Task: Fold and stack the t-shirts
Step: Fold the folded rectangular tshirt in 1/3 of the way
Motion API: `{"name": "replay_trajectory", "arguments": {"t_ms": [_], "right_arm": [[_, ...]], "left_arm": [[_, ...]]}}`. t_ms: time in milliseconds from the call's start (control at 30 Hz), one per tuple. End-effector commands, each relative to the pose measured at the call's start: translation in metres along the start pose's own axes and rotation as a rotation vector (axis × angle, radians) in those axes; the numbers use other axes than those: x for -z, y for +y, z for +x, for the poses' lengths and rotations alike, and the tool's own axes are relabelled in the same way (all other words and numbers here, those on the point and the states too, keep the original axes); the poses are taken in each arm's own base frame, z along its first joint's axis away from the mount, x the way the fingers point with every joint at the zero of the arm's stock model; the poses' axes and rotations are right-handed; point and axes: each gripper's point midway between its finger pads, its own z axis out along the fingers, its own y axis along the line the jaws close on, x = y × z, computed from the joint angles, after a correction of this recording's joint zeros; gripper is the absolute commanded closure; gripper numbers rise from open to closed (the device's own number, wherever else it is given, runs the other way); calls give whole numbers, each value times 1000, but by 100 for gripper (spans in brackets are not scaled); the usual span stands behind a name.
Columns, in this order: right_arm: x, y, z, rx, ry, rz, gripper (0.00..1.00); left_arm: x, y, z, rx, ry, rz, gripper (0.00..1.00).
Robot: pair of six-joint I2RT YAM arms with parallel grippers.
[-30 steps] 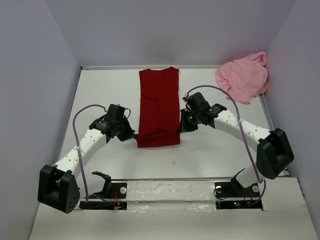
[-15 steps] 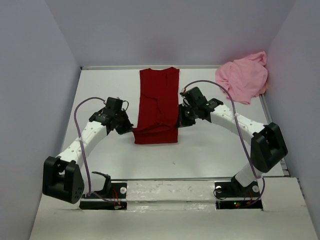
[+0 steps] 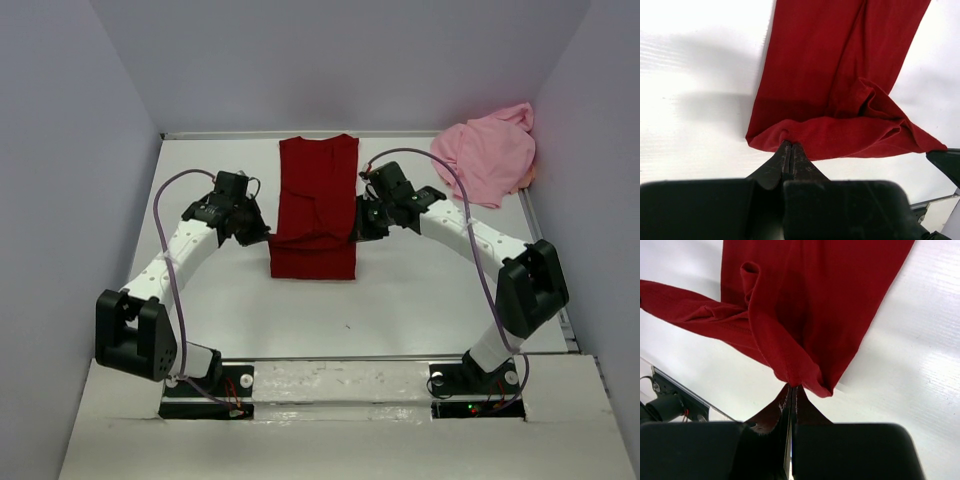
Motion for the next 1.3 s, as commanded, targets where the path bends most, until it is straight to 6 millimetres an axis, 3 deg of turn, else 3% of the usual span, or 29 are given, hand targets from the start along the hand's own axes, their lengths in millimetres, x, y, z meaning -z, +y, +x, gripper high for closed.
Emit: {"name": "replay_trajectory", "arguments": {"t_ms": [0,467,967,1267], "right_arm": [[4,5,-22,26,-48,-12,100],[-1,-9,-49,26,-73,6,100],[-8,-20,-63,28,-76,21,100],[-15,-26,-76,32,-83,25,100]], "left_arm": [[6,-11,-24,-37,-52,22,100],[-6,-13,-38,-56,-54,12,100],[-15,-29,-76,-85,-90,20,100],[-27,-31,-82,-94,-78,20,100]]}}
